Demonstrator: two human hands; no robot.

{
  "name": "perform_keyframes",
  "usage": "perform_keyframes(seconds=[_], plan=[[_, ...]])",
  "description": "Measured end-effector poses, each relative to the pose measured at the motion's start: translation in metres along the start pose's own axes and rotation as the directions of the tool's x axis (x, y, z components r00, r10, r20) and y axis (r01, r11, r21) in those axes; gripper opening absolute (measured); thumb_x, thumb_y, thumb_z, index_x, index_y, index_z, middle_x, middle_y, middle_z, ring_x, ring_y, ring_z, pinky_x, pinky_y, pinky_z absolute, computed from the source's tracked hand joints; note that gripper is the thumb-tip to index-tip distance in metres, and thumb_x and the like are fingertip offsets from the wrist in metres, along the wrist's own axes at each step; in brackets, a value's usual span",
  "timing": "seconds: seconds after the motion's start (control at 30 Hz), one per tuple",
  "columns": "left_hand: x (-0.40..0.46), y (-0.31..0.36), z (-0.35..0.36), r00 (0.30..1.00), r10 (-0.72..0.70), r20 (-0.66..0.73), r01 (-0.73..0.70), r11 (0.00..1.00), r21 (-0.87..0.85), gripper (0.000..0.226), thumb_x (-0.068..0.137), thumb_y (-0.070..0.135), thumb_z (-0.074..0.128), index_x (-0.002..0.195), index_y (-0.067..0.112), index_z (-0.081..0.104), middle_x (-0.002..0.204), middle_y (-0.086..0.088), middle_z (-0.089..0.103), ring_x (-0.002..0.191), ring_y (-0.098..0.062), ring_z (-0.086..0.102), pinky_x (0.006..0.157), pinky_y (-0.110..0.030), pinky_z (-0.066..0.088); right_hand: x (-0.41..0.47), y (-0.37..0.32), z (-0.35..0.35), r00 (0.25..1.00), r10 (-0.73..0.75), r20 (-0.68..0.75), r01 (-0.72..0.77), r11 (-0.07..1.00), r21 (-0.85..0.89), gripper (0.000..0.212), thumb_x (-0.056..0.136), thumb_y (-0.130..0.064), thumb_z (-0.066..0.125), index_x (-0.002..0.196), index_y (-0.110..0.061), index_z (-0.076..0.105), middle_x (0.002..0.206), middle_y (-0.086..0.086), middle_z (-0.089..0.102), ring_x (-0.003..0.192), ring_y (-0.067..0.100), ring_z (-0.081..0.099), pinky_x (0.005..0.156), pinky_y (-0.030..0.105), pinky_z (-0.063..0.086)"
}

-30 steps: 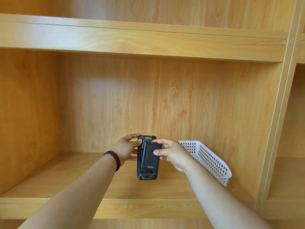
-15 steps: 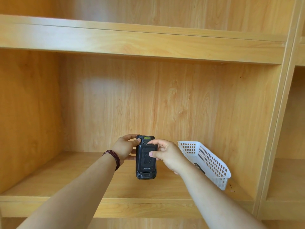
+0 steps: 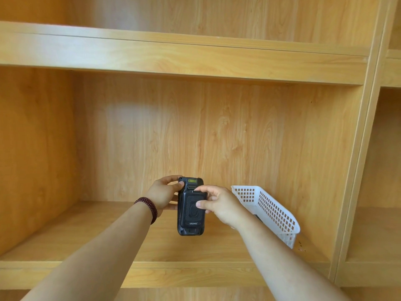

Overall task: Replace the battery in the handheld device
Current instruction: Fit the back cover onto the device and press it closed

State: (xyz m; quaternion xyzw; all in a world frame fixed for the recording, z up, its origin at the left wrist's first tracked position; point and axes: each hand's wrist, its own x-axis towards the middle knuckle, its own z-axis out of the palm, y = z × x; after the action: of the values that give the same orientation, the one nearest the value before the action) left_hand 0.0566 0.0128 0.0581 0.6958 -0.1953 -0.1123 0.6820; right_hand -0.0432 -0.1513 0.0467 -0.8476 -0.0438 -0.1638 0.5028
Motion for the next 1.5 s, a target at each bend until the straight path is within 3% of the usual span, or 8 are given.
perform_keyframes(seconds=[0.3, 0.47, 0.63, 0.8, 0.93, 1.07, 1.3, 1.5], plan=[[-0.005, 0.0, 0.011, 1.0, 0.014, 0.004, -0.014, 1.0, 0.021, 0.027, 0.096, 0.017, 0.059, 0.123, 0.017, 0.061, 0.094, -0.009, 0.073, 0.07, -0.019, 0.071, 0.052, -0.03, 0.057, -0.003, 0.01, 0.003, 0.998, -0.006, -0.058, -0.003, 0.99, -0.142, 0.044, 0.089, -0.011, 0.07, 0.131, -0.02, 0.062, 0.101, -0.002, 0.053, 0.062, 0.004, 0.054, 0.051, 0.002, 0.04], [-0.004, -0.001, 0.011, 1.0, 0.015, 0.002, -0.015, 1.0, 0.016, 0.028, 0.096, 0.017, 0.059, 0.124, 0.018, 0.06, 0.094, -0.008, 0.072, 0.072, -0.018, 0.07, 0.054, -0.03, 0.057, 0.002, 0.015, 0.005, 0.995, -0.065, -0.081, 0.044, 0.969, -0.244, 0.048, 0.087, -0.021, 0.073, 0.133, -0.024, 0.061, 0.09, -0.011, 0.041, 0.079, 0.006, 0.049, 0.071, 0.02, 0.046], [-0.003, -0.002, 0.01, 1.0, 0.031, 0.002, -0.031, 1.0, -0.001, 0.028, 0.096, 0.018, 0.059, 0.124, 0.019, 0.061, 0.097, -0.009, 0.073, 0.076, -0.021, 0.071, 0.063, -0.036, 0.06, 0.003, 0.022, 0.011, 0.98, -0.088, -0.179, 0.045, 0.972, -0.232, 0.045, 0.081, -0.023, 0.077, 0.122, -0.033, 0.063, 0.092, -0.007, 0.05, 0.078, 0.008, 0.053, 0.07, 0.034, 0.059], [0.0, -0.004, 0.007, 1.0, 0.03, 0.003, -0.03, 0.999, -0.027, 0.028, 0.096, 0.019, 0.059, 0.124, 0.02, 0.061, 0.103, -0.011, 0.073, 0.082, -0.024, 0.072, 0.072, -0.042, 0.061, 0.004, 0.028, 0.011, 0.952, -0.033, -0.304, -0.037, 0.975, -0.221, 0.042, 0.074, -0.034, 0.081, 0.106, -0.028, 0.055, 0.091, -0.009, 0.051, 0.077, 0.006, 0.05, 0.071, 0.021, 0.046], [0.0, -0.004, 0.006, 0.999, 0.042, 0.011, -0.041, 0.997, -0.064, 0.028, 0.096, 0.019, 0.059, 0.123, 0.02, 0.062, 0.099, -0.007, 0.073, 0.079, -0.021, 0.071, 0.063, -0.035, 0.058, 0.007, 0.032, 0.011, 0.964, 0.22, -0.149, -0.197, 0.968, 0.158, 0.05, 0.078, -0.035, 0.079, 0.121, -0.019, 0.061, 0.111, -0.007, 0.069, 0.103, 0.012, 0.065, 0.098, 0.038, 0.052], [0.0, -0.002, 0.006, 0.996, 0.068, 0.049, -0.065, 0.995, -0.071, 0.032, 0.097, 0.02, 0.058, 0.129, 0.022, 0.058, 0.096, -0.003, 0.074, 0.078, -0.017, 0.07, 0.065, -0.033, 0.057, 0.007, 0.033, 0.017, 0.956, 0.291, 0.028, -0.257, 0.79, 0.557, 0.028, 0.09, -0.021, 0.069, 0.116, -0.011, 0.069, 0.111, 0.008, 0.076, 0.108, 0.025, 0.07, 0.097, 0.047, 0.054], [0.002, -0.005, -0.004, 0.961, 0.045, 0.271, -0.026, 0.997, -0.074, 0.078, 0.088, -0.003, 0.064, 0.147, 0.037, 0.033, 0.128, 0.002, 0.064, 0.113, -0.024, 0.064, 0.089, -0.047, 0.055, 0.014, 0.031, 0.024, 0.942, 0.335, -0.022, -0.242, 0.725, 0.644, 0.027, 0.089, -0.021, 0.071, 0.113, -0.009, 0.07, 0.114, 0.012, 0.074, 0.108, 0.029, 0.069, 0.092, 0.052, 0.056], [0.005, -0.005, -0.009, 0.96, 0.064, 0.273, -0.04, 0.995, -0.091, 0.076, 0.088, -0.001, 0.066, 0.148, 0.034, 0.035, 0.129, 0.001, 0.064, 0.113, -0.023, 0.066, 0.089, -0.049, 0.056, 0.014, 0.024, 0.025, 0.941, 0.336, -0.038, -0.231, 0.721, 0.653, 0.026, 0.092, -0.024, 0.068, 0.112, -0.009, 0.07, 0.112, 0.011, 0.074, 0.105, 0.028, 0.069, 0.075, 0.043, 0.06]])
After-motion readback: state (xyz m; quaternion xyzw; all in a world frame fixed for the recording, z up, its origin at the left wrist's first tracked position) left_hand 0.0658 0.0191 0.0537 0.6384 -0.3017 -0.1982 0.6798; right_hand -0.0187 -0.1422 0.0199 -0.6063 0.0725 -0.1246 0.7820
